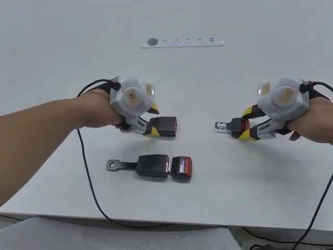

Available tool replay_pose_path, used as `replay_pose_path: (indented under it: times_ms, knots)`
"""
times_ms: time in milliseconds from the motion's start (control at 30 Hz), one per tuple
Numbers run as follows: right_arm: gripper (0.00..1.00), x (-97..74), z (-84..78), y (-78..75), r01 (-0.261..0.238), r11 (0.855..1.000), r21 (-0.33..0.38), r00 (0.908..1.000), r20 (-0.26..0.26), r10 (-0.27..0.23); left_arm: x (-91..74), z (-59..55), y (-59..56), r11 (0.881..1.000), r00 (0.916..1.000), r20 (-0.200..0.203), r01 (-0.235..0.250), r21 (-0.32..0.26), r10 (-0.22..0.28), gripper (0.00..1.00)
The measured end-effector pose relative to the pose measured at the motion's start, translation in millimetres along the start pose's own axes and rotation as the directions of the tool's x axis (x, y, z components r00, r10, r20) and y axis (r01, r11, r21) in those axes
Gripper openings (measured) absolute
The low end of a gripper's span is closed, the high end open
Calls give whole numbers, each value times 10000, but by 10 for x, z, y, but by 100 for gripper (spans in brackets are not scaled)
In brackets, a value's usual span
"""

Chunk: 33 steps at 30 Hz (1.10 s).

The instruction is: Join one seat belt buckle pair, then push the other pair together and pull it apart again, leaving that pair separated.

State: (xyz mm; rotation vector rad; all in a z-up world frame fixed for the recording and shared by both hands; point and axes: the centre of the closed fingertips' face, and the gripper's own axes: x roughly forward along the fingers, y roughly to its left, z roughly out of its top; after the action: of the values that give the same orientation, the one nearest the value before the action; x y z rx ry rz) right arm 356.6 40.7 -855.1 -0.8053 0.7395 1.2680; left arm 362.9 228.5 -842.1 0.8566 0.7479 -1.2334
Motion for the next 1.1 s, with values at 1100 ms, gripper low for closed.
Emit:
replay_pose_path:
  times_ms: [1100]
  knots:
    - [33, 123, 217, -18, -278, 9996, 98, 9995, -134, 279, 85, -65, -42, 9983, 9997, -122, 205, 536, -199, 32]
